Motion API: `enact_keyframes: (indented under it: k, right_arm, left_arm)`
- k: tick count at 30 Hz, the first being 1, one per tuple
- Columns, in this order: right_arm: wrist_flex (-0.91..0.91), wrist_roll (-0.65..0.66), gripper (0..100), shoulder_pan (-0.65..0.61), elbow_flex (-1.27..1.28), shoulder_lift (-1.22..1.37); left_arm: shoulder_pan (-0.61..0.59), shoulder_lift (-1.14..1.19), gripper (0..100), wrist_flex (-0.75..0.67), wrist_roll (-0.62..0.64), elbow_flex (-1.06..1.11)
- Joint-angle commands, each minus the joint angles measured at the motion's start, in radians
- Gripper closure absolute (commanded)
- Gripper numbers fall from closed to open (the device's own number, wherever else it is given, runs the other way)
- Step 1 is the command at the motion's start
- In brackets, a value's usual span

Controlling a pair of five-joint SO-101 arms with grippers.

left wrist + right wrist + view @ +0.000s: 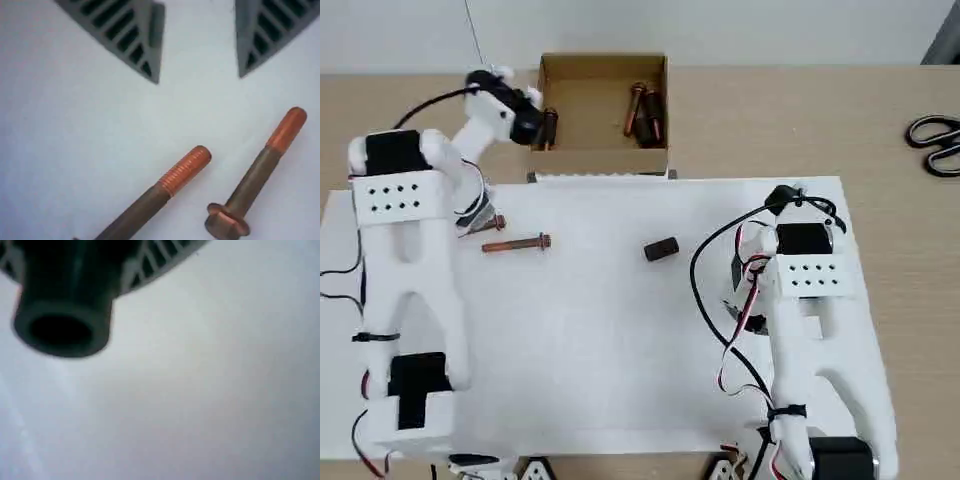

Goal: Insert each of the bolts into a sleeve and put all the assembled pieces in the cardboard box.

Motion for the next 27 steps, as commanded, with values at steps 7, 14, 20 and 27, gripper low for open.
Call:
enact_keyframes:
  k: [7,14,20,27]
  right_arm:
    - [-0.010,0.002,99.5,-0.001,-0.003,-0.027]
    - [-0.010,0.002,99.5,-0.001,-0.003,-0.027]
    - [-0.010,0.002,99.5,-0.001,-0.003,-0.027]
    - [-0.010,0.002,99.5,-0.001,-0.003,-0.027]
  left_arm:
    - [0.052,0.135,87,0.029,-0.236,-0.008]
    - [0.066,0.210,87,0.029,-0.368,-0.008]
    - [0.068,0.279,87,0.012,-0.414,-0.010]
    - [0.100,0.350,87,-0.049,-0.416,-0.054]
